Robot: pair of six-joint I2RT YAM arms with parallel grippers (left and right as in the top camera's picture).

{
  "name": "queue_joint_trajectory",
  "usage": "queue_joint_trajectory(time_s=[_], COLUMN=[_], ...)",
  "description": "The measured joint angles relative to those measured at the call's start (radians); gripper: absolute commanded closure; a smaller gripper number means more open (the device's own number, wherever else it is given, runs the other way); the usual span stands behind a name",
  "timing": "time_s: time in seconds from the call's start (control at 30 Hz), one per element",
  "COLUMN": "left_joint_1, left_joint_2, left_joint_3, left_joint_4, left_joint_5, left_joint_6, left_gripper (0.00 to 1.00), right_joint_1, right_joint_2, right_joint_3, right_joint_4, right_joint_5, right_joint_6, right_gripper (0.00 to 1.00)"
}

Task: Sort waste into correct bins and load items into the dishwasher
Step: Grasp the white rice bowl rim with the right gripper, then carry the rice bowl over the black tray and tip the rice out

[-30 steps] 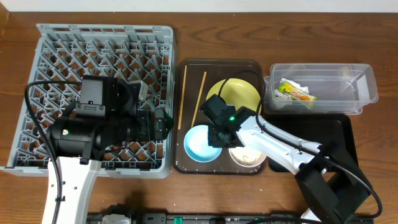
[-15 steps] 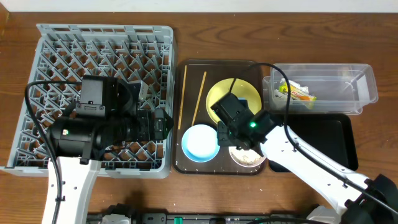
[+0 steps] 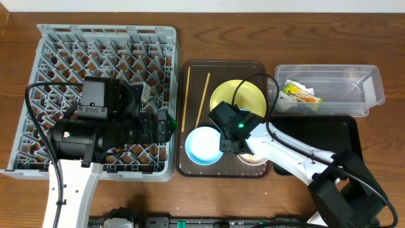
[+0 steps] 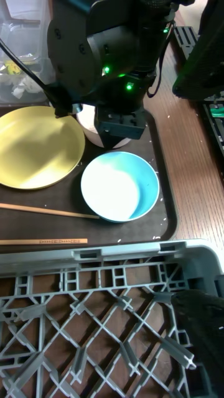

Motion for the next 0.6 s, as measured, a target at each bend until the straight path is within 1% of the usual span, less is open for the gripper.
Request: queue_joint_trajectory(time_s=[0.17, 0.3, 0.43, 0.6], left_joint_1=[0.000, 0.000, 0.000, 0.000], left_joint_2=[0.000, 0.000, 0.000, 0.000], left_joint_3=[0.000, 0.000, 0.000, 0.000], left_joint_4=[0.000, 0.000, 0.000, 0.000], left_joint_5=[0.000, 0.000, 0.000, 0.000], left_joint_6=[0.000, 0.000, 0.000, 0.000], left_gripper=[0.02, 0.02, 0.02, 0.02], right_joint_1=[-0.011, -0.040, -0.089, -0.177], right_joint_2=[-0.026, -0.084, -0.195, -0.359], right_joint_3=[0.000, 0.000, -0.001, -0.001], right_joint_4=[-0.002, -0.015, -0.020, -0.065], right_joint_5=[0.008, 0.004, -0.054, -0.200], right_joint_6=[-0.003, -0.039, -0.127, -0.259], right_gripper=[0.99, 0.99, 0.99, 0.99])
